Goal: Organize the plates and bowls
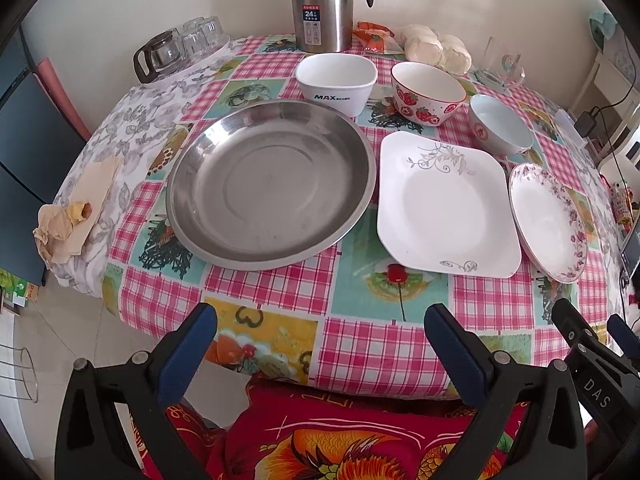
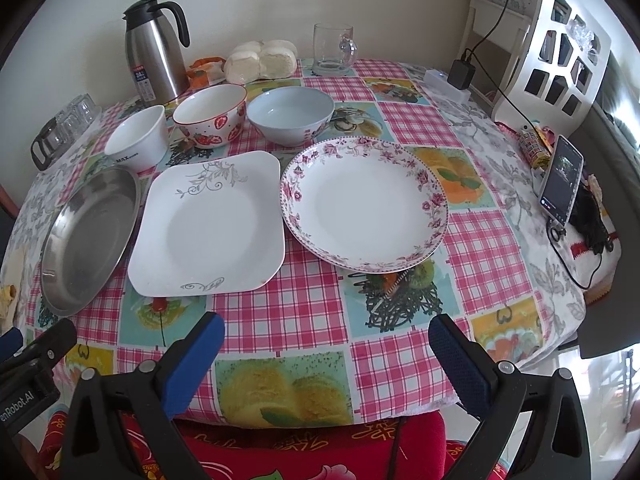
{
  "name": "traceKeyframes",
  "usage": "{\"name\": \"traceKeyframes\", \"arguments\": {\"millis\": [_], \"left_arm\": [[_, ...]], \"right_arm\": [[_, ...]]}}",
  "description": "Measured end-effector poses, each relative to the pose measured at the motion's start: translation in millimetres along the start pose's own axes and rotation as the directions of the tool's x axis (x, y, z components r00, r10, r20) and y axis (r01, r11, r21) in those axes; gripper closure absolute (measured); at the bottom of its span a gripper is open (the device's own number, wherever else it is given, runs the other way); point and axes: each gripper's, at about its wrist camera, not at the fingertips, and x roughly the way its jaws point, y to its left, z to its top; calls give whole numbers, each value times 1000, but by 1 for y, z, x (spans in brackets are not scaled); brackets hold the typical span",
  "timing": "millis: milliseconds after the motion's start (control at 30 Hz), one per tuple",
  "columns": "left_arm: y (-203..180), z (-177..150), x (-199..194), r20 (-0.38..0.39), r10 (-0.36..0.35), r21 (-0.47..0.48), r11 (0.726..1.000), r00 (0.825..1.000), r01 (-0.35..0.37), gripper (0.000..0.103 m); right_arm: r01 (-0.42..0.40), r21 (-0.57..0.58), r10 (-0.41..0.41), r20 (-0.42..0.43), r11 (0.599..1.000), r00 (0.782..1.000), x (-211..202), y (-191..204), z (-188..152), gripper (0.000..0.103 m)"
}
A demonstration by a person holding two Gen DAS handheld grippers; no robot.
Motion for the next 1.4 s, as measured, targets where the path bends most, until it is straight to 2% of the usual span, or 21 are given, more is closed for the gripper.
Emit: {"name": "traceKeyframes", "arguments": {"millis": [633,1400], "left_arm": [[9,-15,2,-16,-14,-18,1000,1000,14,0],[16,-24,5,-27,-24,-37,999,999,23,0]], "right_arm": [[-37,24,36,56,999,998,-10,-2,-12,0],[-40,21,39,56,999,998,-10,0,-19,0]]}}
